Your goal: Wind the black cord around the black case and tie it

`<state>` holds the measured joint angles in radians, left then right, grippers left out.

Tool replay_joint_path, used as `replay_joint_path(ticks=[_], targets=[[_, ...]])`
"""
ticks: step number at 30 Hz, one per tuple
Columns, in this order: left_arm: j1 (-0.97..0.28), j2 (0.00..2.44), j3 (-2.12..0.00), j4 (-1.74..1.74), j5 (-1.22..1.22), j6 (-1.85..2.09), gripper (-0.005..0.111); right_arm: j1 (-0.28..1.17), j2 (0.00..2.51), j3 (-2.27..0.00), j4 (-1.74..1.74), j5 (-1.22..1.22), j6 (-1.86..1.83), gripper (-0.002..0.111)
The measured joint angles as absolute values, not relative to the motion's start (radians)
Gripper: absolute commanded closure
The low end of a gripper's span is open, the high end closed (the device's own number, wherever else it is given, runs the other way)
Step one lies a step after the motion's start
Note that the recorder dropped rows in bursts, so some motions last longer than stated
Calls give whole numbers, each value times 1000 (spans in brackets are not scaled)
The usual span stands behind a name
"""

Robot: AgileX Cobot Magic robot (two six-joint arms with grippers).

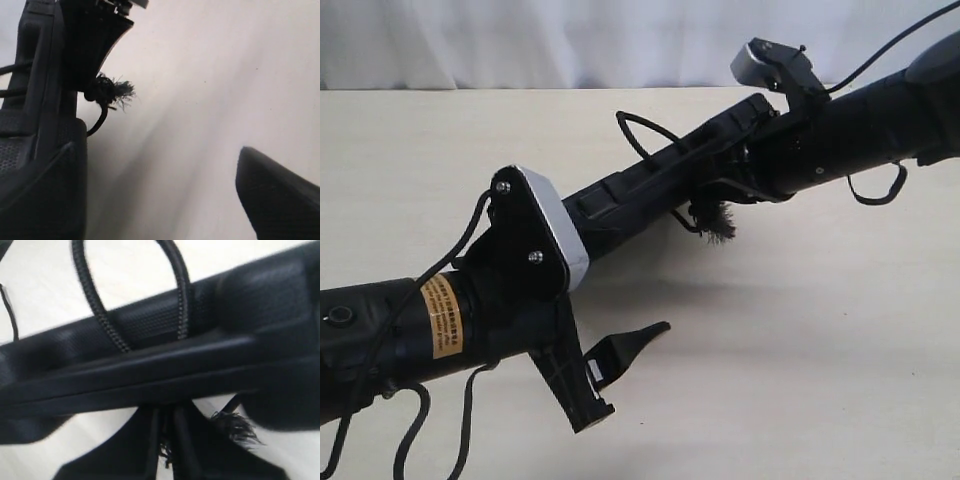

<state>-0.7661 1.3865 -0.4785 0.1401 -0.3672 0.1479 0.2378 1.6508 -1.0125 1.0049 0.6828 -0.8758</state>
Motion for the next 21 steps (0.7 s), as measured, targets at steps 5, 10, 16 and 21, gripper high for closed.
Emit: replay_joint_path(ticks=[5,10,16,21], targets=[[-766,1412,-479,148,-360,133,26,238,1651,-964,1017,652,-876,104],[-766,1418,-479,148,-376,132,26,238,1651,-943,1029,617,-884,104],[-766,1415,-479,148,-392,132,26,238,1651,-943,1043,601,-890,104],[-766,1357,-479,148,-396,132,26,238,1651,-943,1043,599,-892,104]])
